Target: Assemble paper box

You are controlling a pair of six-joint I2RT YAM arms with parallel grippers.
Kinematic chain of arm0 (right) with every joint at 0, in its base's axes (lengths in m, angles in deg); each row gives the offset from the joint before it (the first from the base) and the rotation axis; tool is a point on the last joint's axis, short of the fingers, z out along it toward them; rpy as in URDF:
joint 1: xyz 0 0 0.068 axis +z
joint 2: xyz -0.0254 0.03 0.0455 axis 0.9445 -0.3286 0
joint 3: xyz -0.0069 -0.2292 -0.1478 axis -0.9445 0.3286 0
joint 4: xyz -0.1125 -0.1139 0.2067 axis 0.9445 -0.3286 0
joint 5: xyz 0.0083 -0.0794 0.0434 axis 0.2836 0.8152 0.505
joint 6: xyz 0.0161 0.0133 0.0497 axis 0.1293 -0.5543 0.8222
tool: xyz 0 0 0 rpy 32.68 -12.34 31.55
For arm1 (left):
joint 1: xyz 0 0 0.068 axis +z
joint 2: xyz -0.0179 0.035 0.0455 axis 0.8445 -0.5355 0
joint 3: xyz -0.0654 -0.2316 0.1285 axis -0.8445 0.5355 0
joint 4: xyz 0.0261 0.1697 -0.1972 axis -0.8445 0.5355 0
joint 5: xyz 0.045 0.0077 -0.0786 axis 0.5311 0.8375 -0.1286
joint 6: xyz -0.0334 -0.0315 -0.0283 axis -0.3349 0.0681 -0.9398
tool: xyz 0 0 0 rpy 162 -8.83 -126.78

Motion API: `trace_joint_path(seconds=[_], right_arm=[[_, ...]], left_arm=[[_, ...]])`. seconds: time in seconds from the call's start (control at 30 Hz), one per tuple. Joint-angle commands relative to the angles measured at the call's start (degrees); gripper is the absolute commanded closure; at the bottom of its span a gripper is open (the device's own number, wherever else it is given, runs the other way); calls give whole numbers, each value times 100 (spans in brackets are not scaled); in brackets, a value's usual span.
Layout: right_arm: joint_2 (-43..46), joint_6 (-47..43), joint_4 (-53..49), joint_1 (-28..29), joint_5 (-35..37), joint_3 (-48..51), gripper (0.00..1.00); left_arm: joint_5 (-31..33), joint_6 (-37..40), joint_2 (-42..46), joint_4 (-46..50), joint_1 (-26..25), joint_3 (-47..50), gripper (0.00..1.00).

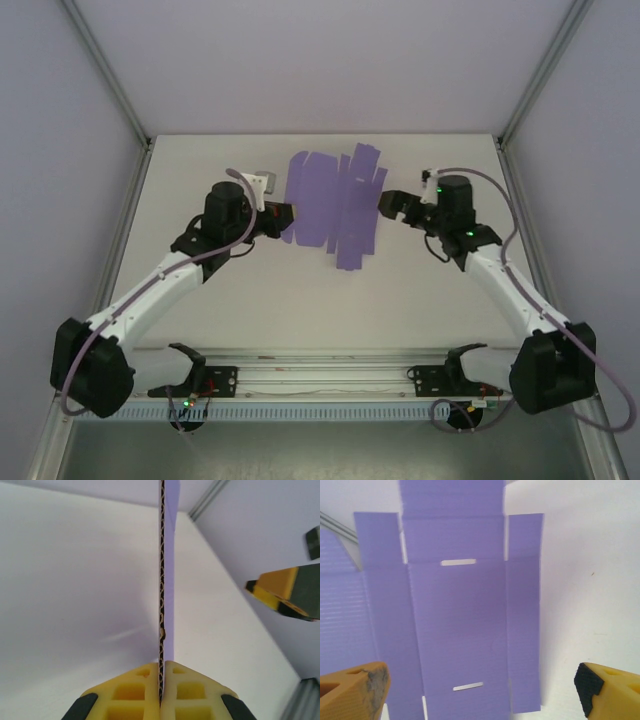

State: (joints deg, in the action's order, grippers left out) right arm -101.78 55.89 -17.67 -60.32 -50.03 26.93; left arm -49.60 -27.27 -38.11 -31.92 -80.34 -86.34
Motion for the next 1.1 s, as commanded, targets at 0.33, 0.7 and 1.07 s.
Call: trace_joint_path(seconds=[0.33,0.7,1.07], right_arm=[[-14,654,1690,-1065,-3195,789,13],[138,990,2222,-1090,-3646,817,81],[506,-683,659,-1046,-2824,601,100]], left_arm=[[-783,-1148,1463,-1166,73,519,100],[-468,-1231,1582,-1019,75,682,100],[818,-858,1791,273,75,780,2]])
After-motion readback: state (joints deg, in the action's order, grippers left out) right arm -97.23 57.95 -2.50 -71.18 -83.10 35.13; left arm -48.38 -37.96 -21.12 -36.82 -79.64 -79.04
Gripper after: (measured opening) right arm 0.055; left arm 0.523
